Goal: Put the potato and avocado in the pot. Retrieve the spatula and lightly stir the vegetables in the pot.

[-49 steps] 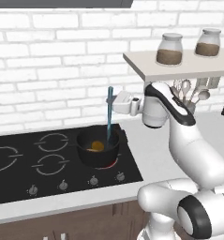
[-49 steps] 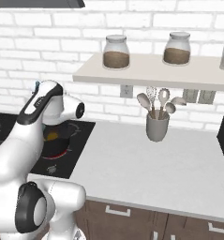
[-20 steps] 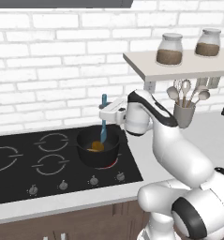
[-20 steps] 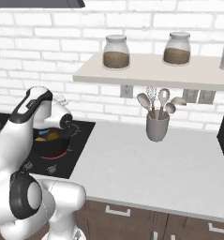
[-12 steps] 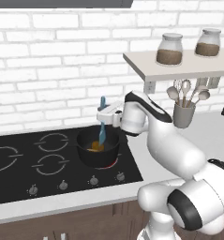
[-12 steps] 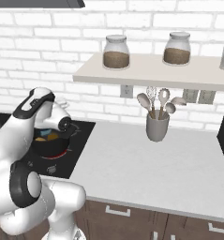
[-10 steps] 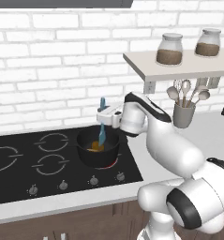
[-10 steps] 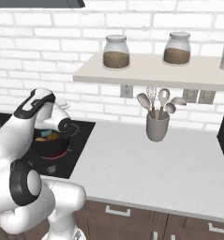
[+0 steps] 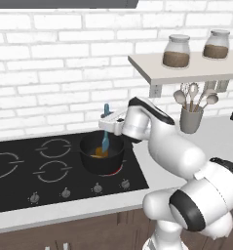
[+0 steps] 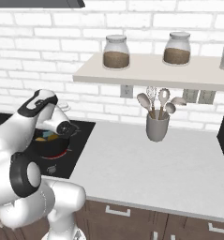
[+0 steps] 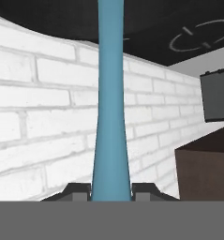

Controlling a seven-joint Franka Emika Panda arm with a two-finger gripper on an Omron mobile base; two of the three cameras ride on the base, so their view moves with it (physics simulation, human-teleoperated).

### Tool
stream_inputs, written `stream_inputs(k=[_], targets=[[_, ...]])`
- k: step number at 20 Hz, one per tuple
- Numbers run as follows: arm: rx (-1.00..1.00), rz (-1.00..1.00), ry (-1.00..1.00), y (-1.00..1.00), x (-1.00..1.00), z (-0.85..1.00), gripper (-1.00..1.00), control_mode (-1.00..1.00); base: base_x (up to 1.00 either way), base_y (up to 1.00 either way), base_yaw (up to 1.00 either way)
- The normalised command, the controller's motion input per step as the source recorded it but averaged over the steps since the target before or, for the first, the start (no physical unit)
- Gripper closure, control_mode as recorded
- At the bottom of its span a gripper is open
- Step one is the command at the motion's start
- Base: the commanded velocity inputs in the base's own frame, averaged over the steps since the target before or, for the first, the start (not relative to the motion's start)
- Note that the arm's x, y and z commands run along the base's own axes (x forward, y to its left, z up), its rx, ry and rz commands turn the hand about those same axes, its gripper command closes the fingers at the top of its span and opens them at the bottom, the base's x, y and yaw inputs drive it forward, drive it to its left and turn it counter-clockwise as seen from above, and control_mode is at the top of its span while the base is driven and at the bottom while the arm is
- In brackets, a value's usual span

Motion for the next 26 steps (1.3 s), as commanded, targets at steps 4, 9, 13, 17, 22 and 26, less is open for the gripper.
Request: stream_inputs(k=[4, 9, 13, 17, 22, 26], targets=[[-0.01, -0.04, 0.00, 0.06, 0.19, 0.00, 1.00, -1.00, 0.00, 0.00, 0.00], [-0.01, -0.04, 0.00, 0.09, 0.14, -0.12, 1.00, -1.00, 0.00, 0.00, 0.00], [-0.02, -0.04, 0.00, 0.06, 0.20, -0.28, 1.00, -1.00, 0.00, 0.00, 0.00], [-0.01, -0.03, 0.00, 0.01, 0.15, -0.27, 1.00, -1.00, 0.00, 0.00, 0.00], [0.00, -0.02, 0.00, 0.00, 0.01, -0.23, 1.00, -1.00, 0.00, 0.00, 0.00], [0.00, -0.01, 0.00, 0.00, 0.00, -0.02, 1.00, -1.00, 0.00, 0.00, 0.00]])
